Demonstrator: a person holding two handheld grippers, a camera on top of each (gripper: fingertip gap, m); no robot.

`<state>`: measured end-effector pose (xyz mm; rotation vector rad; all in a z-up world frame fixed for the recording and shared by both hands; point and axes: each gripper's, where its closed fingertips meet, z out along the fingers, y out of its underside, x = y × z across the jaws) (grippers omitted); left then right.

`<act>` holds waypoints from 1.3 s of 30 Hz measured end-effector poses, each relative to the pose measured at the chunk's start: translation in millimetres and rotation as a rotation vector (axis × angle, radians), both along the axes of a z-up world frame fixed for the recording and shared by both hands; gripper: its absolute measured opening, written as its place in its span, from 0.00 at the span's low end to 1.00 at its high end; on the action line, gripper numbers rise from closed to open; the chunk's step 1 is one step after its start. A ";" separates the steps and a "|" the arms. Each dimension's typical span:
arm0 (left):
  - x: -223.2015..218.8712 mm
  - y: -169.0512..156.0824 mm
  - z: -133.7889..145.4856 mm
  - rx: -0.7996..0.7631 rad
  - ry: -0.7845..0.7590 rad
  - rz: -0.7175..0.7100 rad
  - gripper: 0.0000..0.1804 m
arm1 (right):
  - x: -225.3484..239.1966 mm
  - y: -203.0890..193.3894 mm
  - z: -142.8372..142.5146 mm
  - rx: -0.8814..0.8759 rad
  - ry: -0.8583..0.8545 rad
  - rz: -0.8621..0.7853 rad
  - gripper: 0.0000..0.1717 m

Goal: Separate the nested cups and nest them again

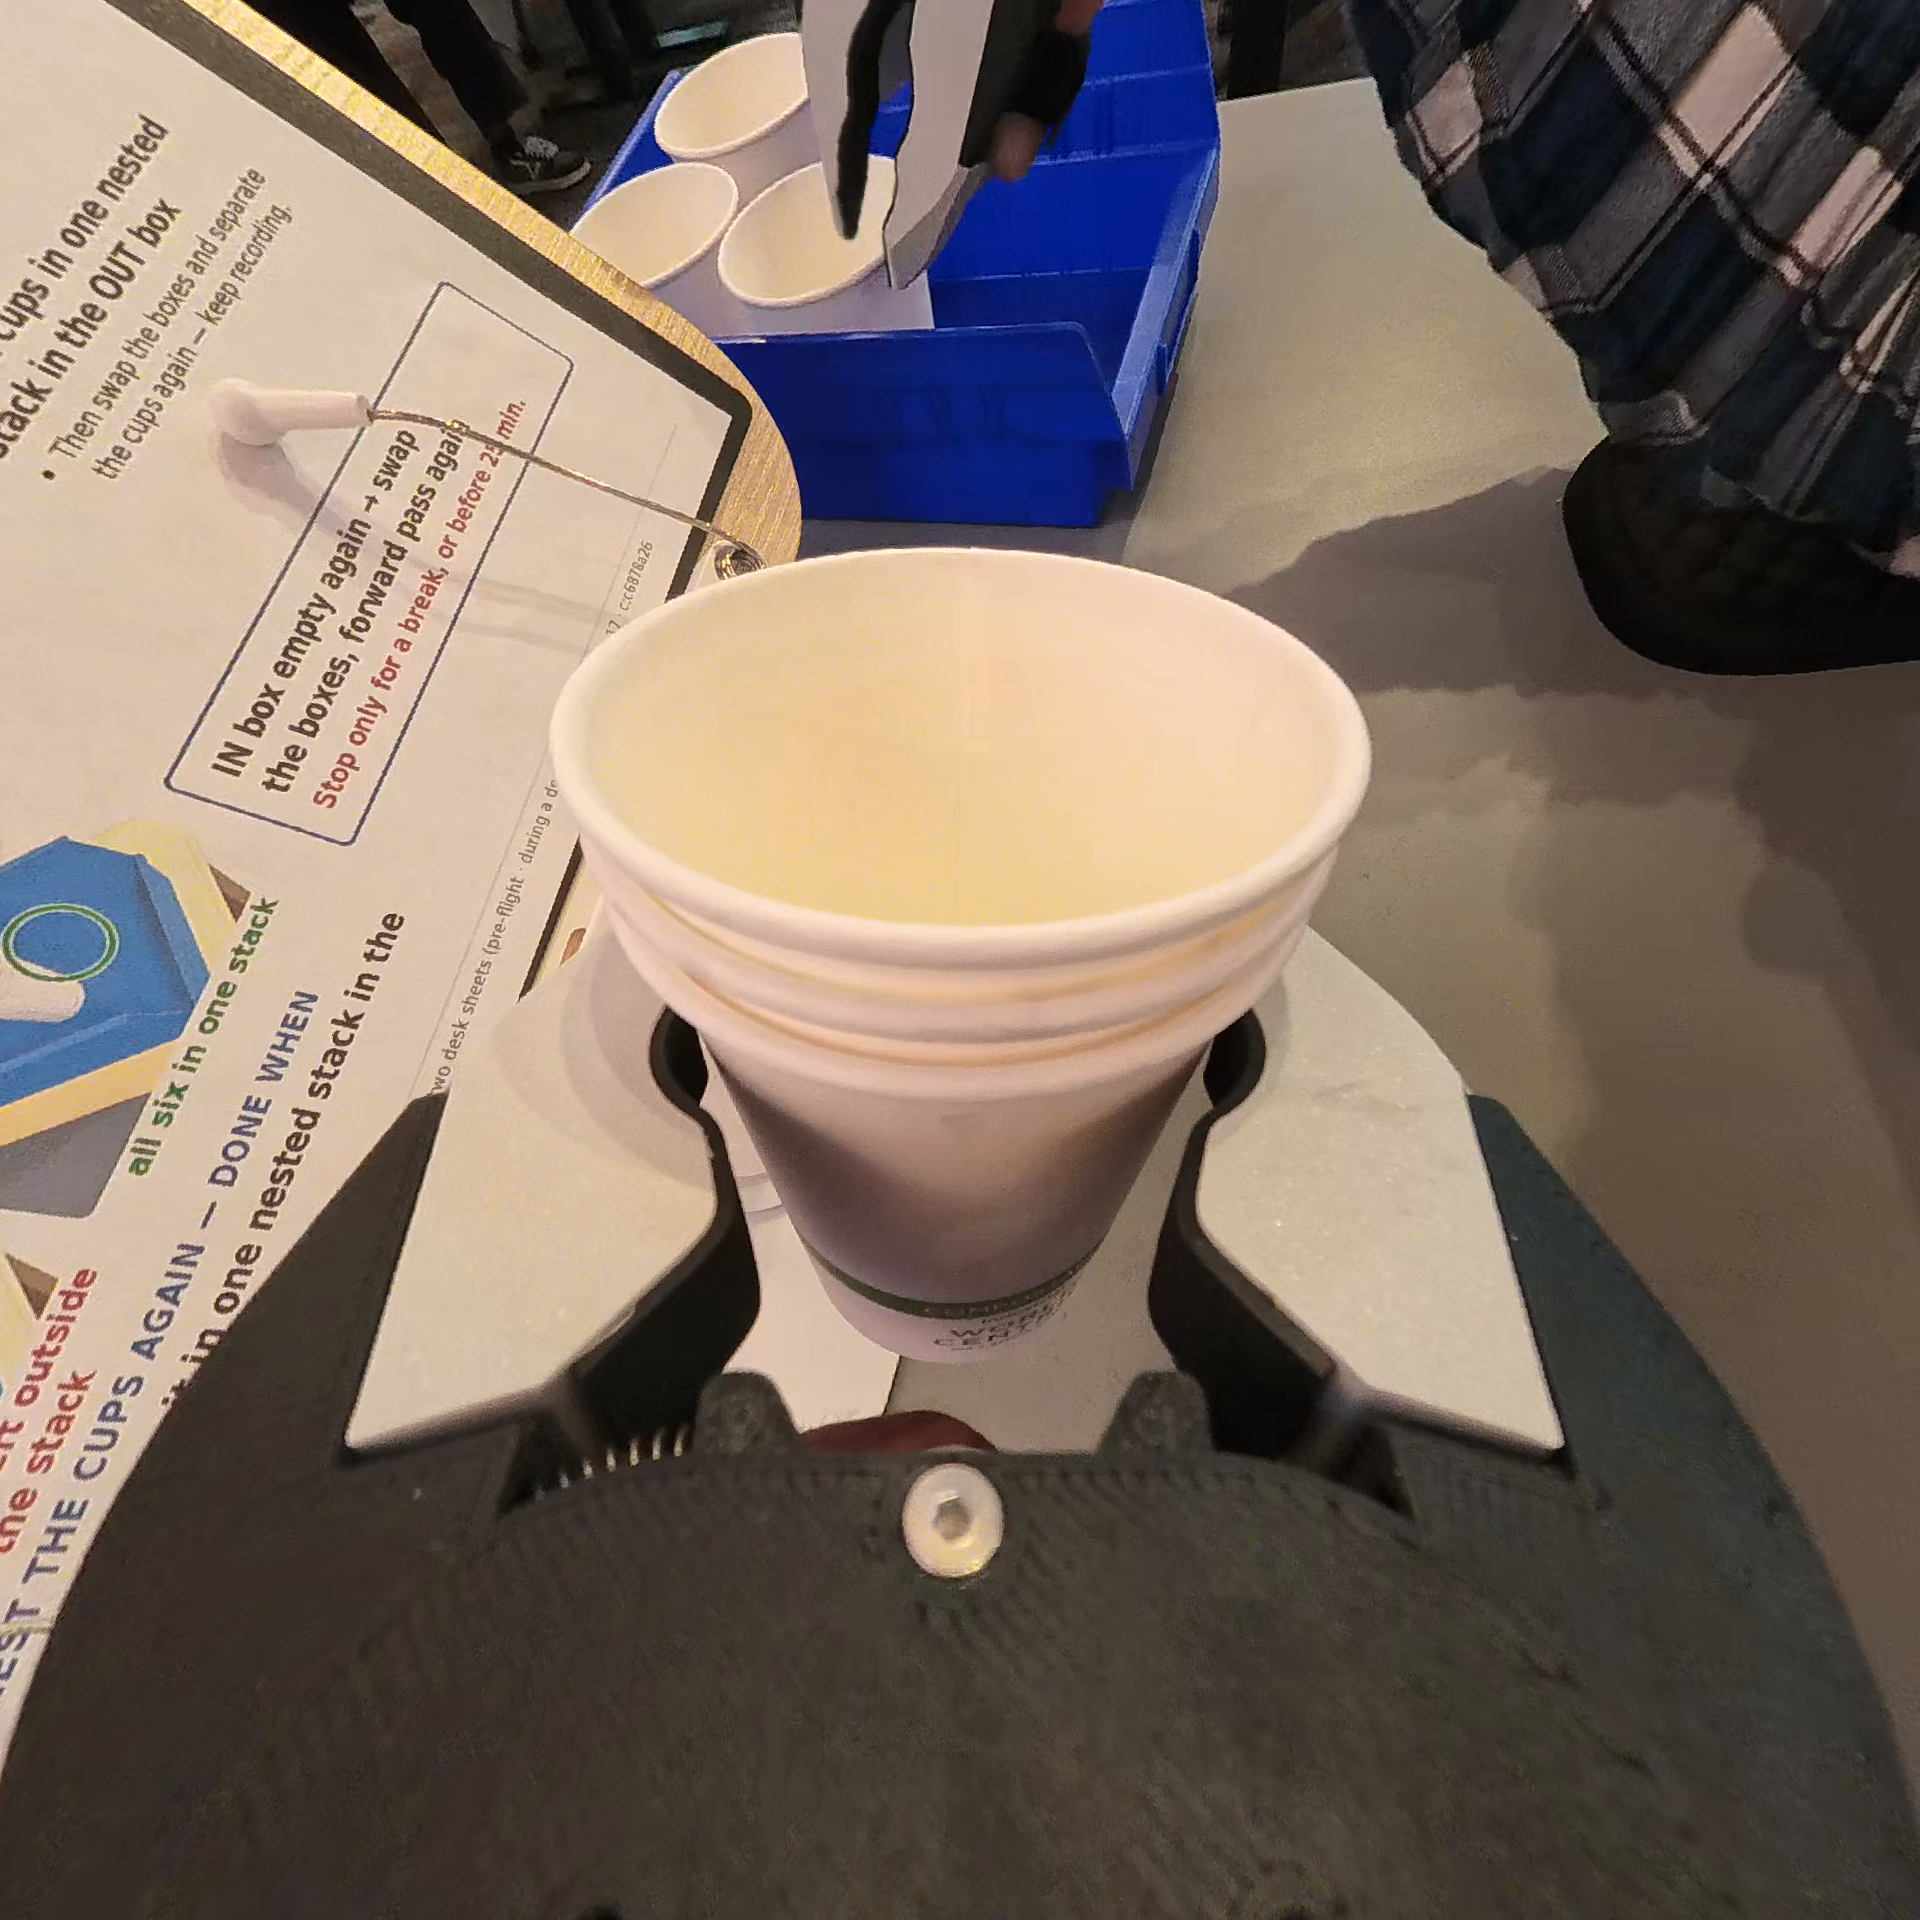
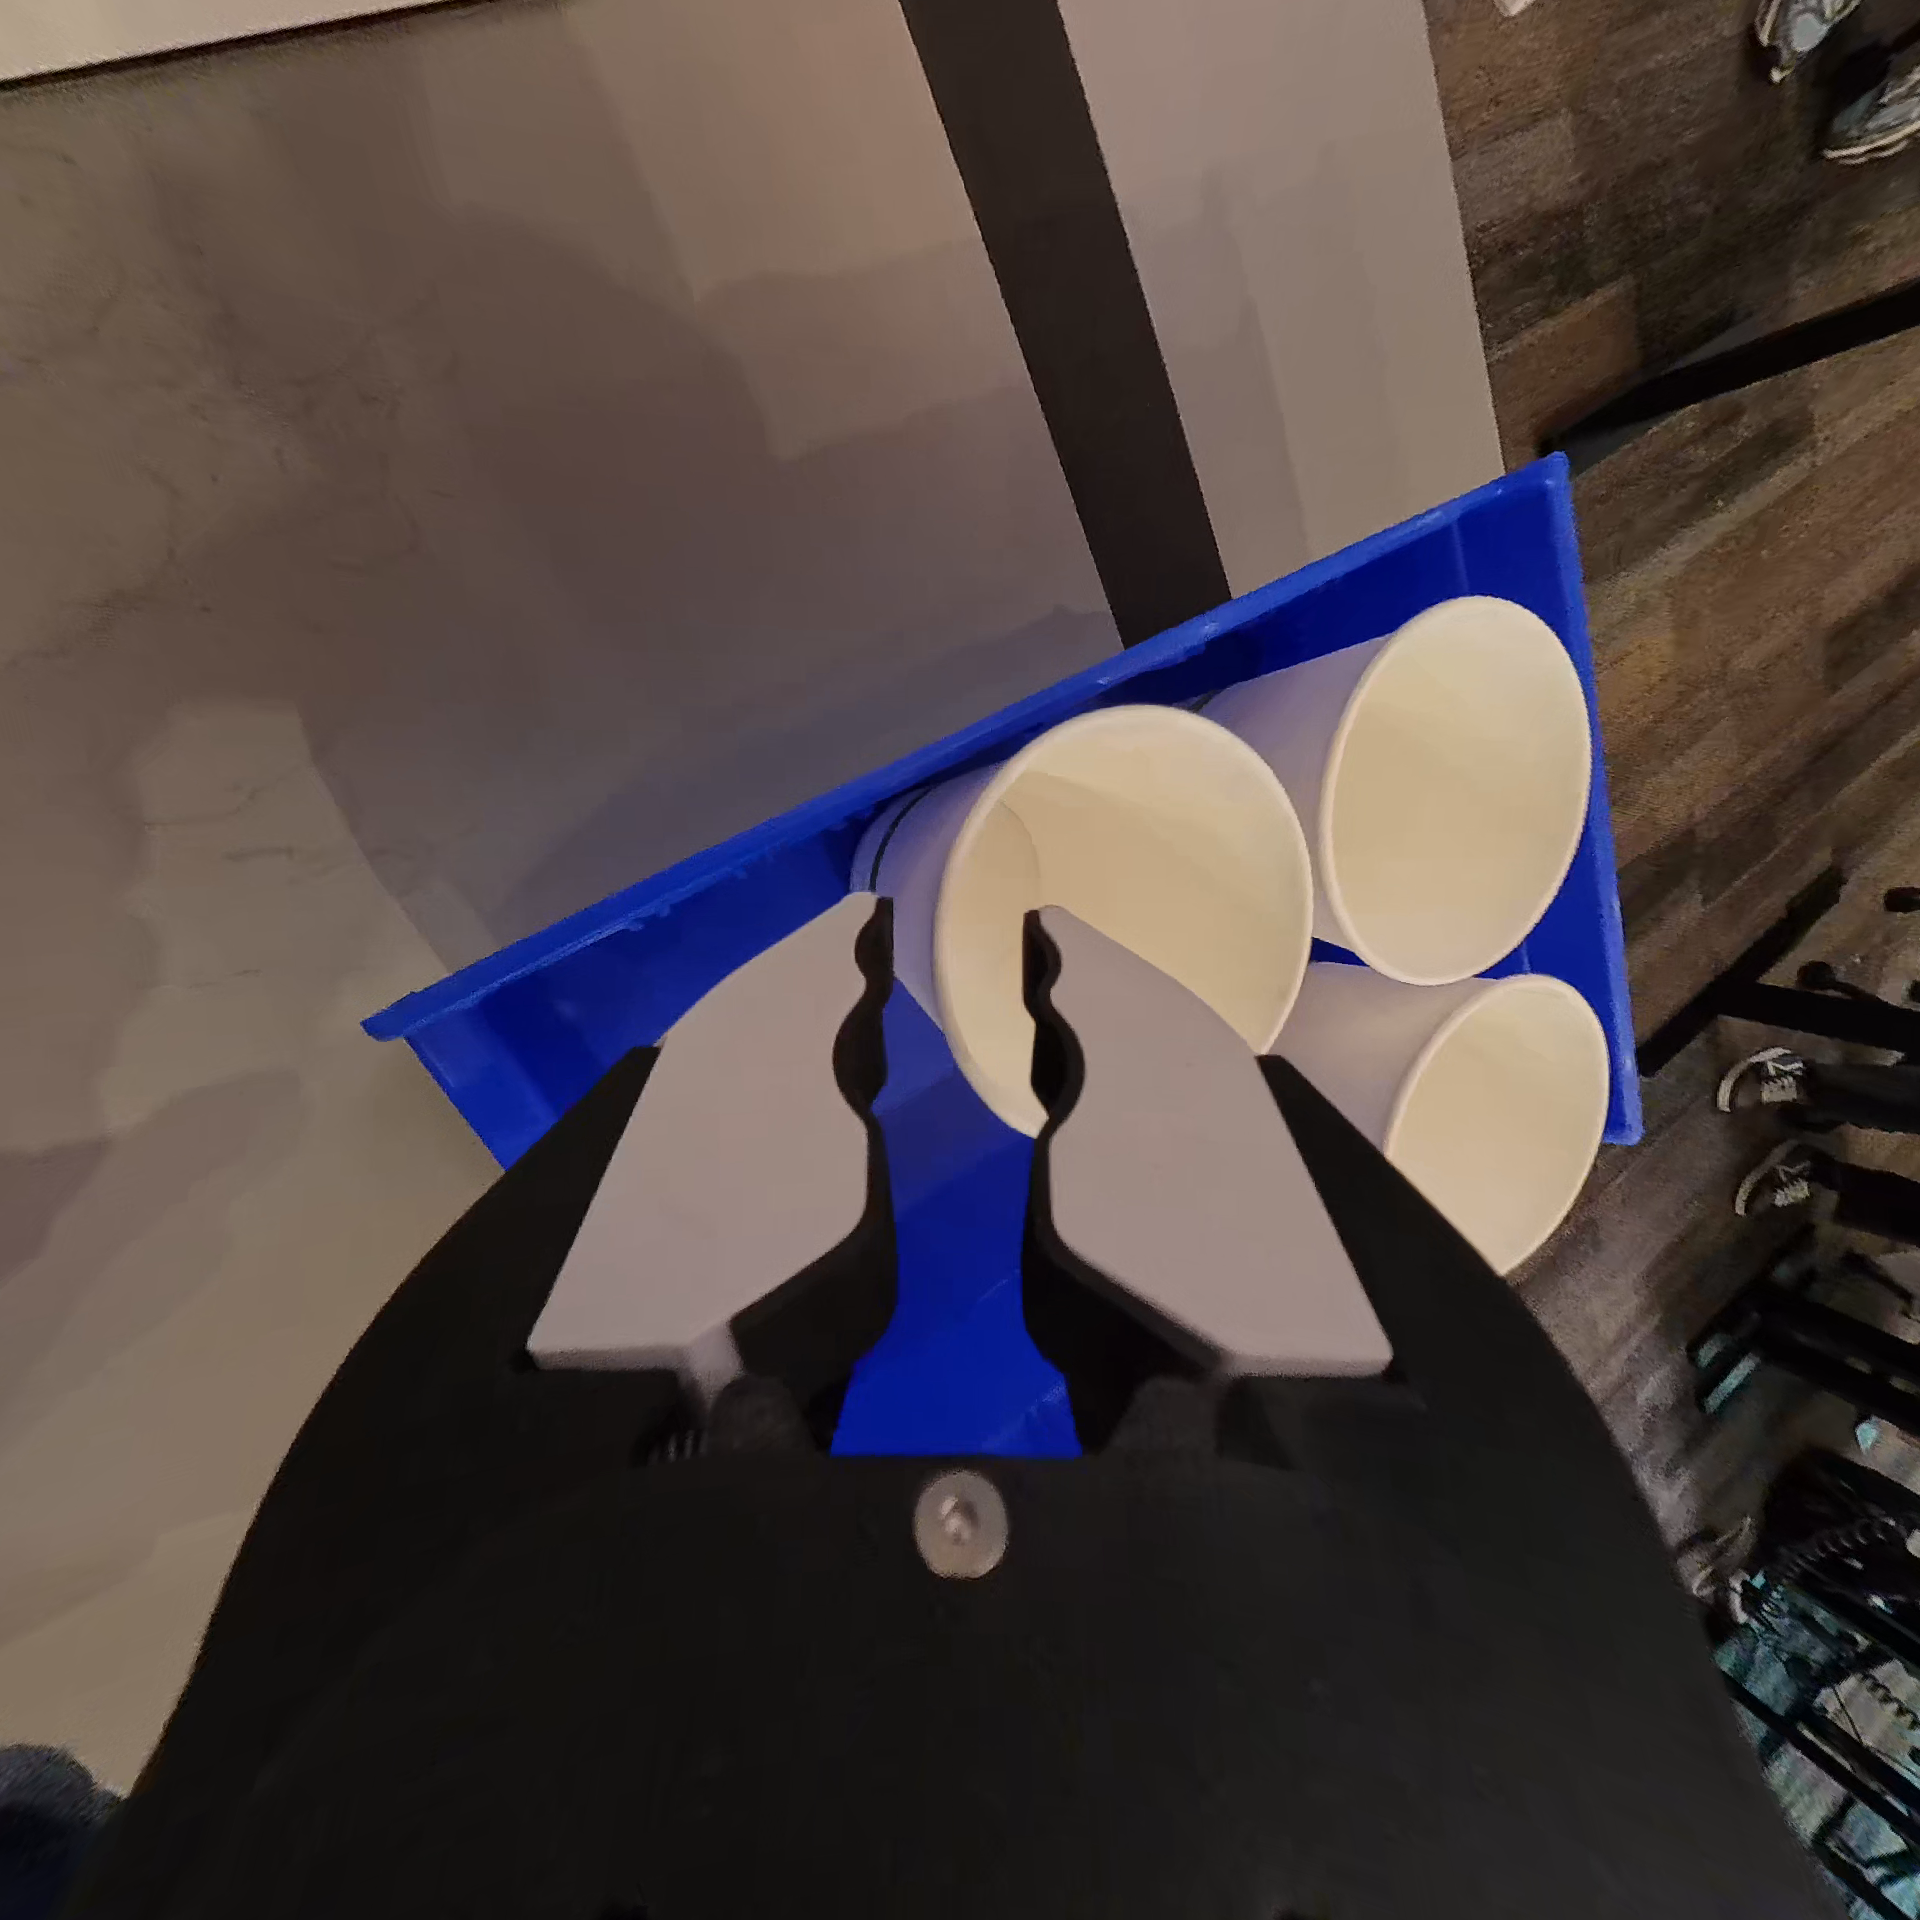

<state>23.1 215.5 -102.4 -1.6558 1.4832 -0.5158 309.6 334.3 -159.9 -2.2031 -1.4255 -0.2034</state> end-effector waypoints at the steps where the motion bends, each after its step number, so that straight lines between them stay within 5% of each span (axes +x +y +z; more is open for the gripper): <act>1: 0.0 0.1 0.0 0.000 0.000 0.000 0.53 | 1.4 0.0 2.6 0.009 -0.005 -0.007 0.15; 6: -0.1 2.3 1.9 0.004 -0.013 0.013 0.53 | -22.8 -11.6 49.3 0.149 0.022 0.059 0.15; 11: 0.0 3.5 1.4 -0.018 -0.024 0.019 0.53 | -131.6 -71.0 119.1 0.321 0.237 0.447 0.14; 14: 1.0 2.7 -0.3 -0.029 -0.020 0.023 0.53 | -198.0 -121.8 137.8 0.333 0.367 0.714 0.15; 20: 2.3 1.5 -3.5 -0.039 -0.010 0.024 0.53 | -257.6 -161.8 119.4 0.263 0.379 0.921 0.13; 39: 1.4 2.4 -7.2 -0.032 0.013 0.030 0.53 | -277.6 -164.5 91.5 0.191 0.324 0.955 0.02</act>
